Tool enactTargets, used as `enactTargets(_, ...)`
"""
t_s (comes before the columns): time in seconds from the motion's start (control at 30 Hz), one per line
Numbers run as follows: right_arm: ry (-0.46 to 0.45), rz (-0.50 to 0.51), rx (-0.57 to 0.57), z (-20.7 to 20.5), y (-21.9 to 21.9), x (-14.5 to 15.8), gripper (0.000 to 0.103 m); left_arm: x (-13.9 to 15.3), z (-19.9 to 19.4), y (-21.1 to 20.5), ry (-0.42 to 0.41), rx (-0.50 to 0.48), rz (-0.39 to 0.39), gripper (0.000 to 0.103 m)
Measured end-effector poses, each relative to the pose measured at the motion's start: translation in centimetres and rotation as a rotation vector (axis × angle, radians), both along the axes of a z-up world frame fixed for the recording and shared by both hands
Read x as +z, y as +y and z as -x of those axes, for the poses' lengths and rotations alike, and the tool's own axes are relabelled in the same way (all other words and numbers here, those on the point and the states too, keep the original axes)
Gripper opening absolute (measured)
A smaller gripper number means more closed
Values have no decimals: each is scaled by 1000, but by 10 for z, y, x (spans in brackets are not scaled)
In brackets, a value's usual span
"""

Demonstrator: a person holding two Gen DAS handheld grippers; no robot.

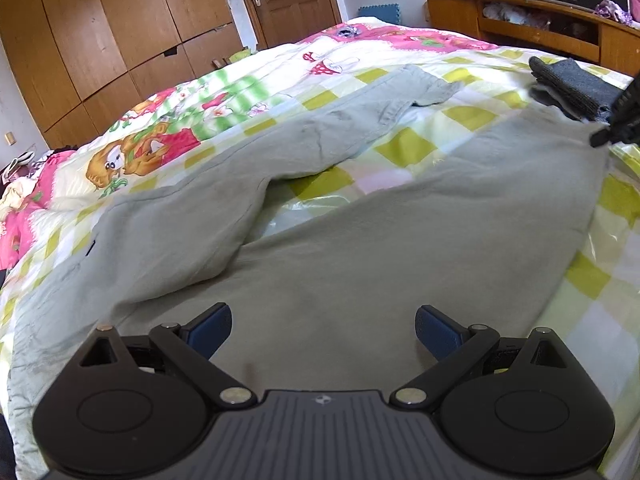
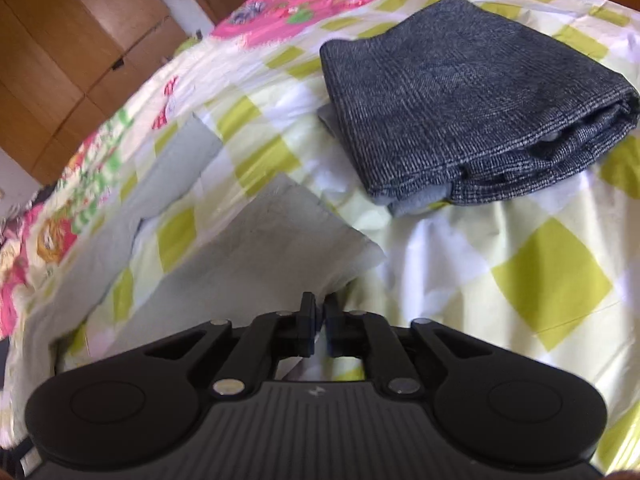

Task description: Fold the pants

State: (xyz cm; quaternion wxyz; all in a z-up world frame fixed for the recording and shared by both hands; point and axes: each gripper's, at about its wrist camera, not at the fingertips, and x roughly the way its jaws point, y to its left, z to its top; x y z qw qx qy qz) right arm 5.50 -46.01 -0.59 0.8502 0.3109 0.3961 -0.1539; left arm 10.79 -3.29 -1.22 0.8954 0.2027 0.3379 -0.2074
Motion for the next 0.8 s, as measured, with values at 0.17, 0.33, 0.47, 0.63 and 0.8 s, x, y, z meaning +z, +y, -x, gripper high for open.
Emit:
enactTargets(0.17,-9,261,17,6,27,40,24,13,0,33,-88,38,-35,103)
enactTargets(0.33,-80,369,331,-44,96,67,34,32,-25,92,-169,102,-75,103)
enactTargets(0.47,-119,380,656,-133,188,59,37,37,-70,141,-205,188,-136,103)
enactTargets(0.63,-95,442,1033,-234,304,34,43,25,-144,207,-152,274,-223,103)
enactTargets(0.8,-49,503,1235,-302,370,22,47,11,-204,269,-9,339,-218,54)
